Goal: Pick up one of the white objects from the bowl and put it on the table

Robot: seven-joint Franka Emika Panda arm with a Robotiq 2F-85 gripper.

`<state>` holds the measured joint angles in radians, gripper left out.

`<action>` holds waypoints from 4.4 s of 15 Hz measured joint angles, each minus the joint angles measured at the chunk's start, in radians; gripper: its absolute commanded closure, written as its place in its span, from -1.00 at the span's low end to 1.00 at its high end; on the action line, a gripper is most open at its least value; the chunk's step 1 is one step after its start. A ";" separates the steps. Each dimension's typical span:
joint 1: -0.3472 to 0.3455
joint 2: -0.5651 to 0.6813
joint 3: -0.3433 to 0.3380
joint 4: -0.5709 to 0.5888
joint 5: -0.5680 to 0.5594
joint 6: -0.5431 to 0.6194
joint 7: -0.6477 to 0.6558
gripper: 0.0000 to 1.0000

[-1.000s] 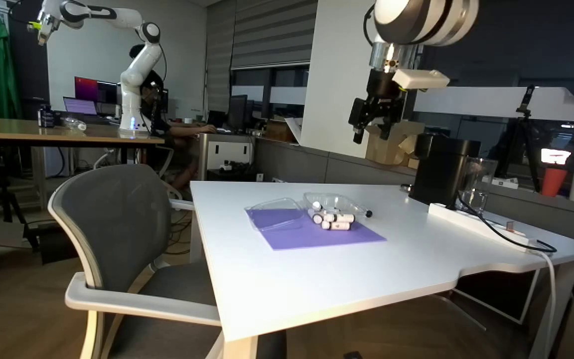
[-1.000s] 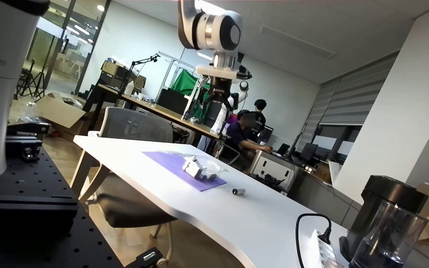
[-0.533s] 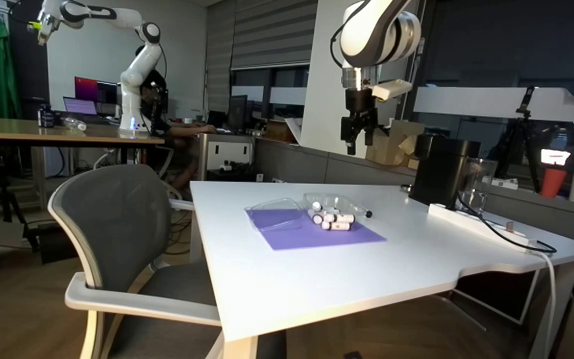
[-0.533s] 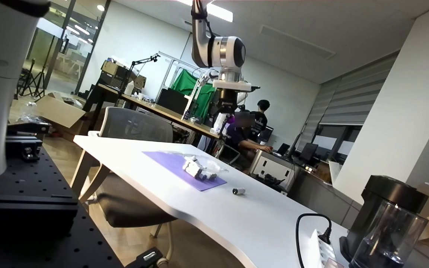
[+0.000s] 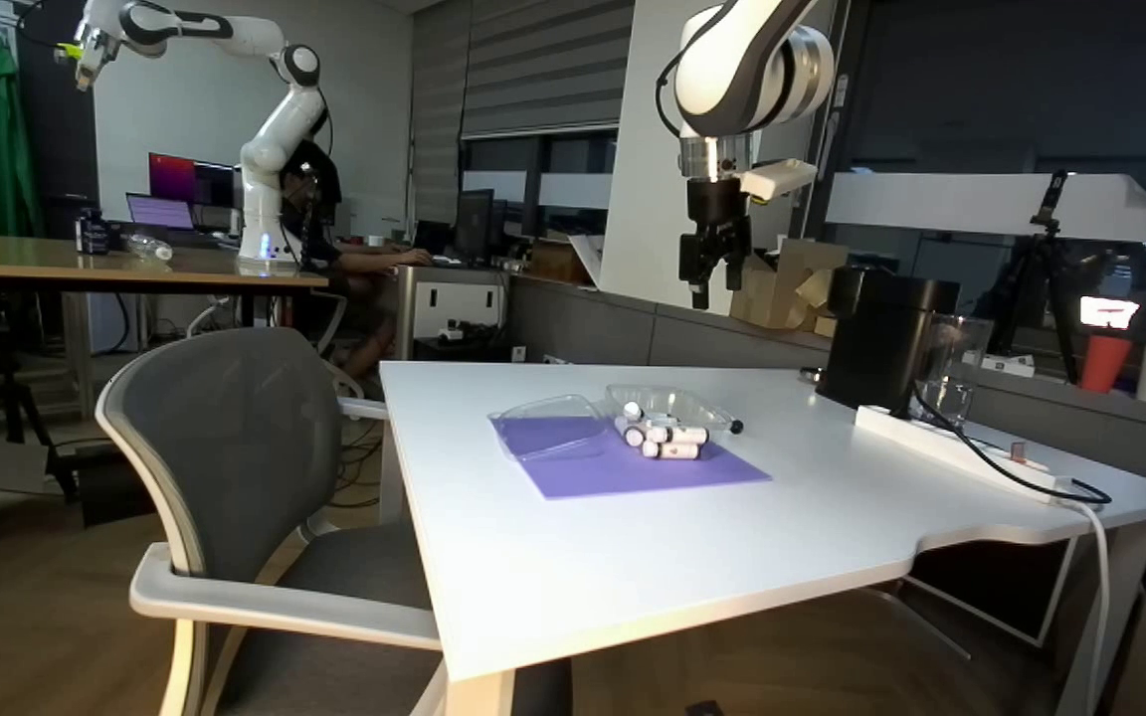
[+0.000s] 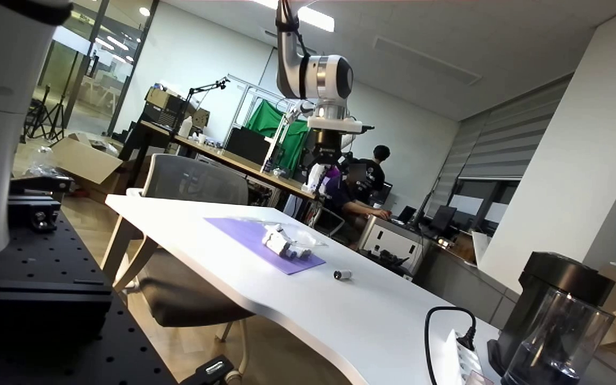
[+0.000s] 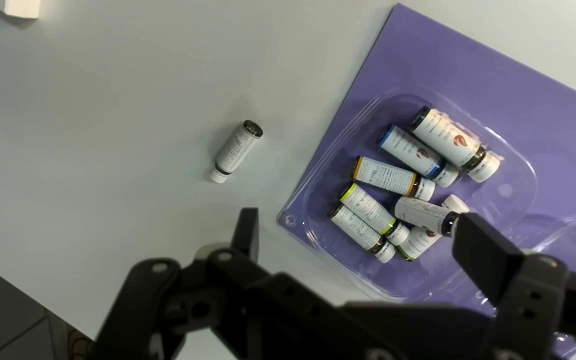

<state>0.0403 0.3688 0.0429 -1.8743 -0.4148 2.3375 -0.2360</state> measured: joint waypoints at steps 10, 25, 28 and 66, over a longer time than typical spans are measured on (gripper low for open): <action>0.017 0.076 0.000 -0.001 -0.113 0.082 -0.164 -1.00; 0.074 0.374 0.002 0.120 -0.481 0.256 -0.431 -1.00; 0.074 0.402 0.007 0.141 -0.488 0.280 -0.431 -0.50; -0.075 0.614 -0.210 0.802 -0.142 -0.269 -0.208 0.86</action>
<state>-0.0350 0.9827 -0.1673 -1.0722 -0.5568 2.0682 -0.4436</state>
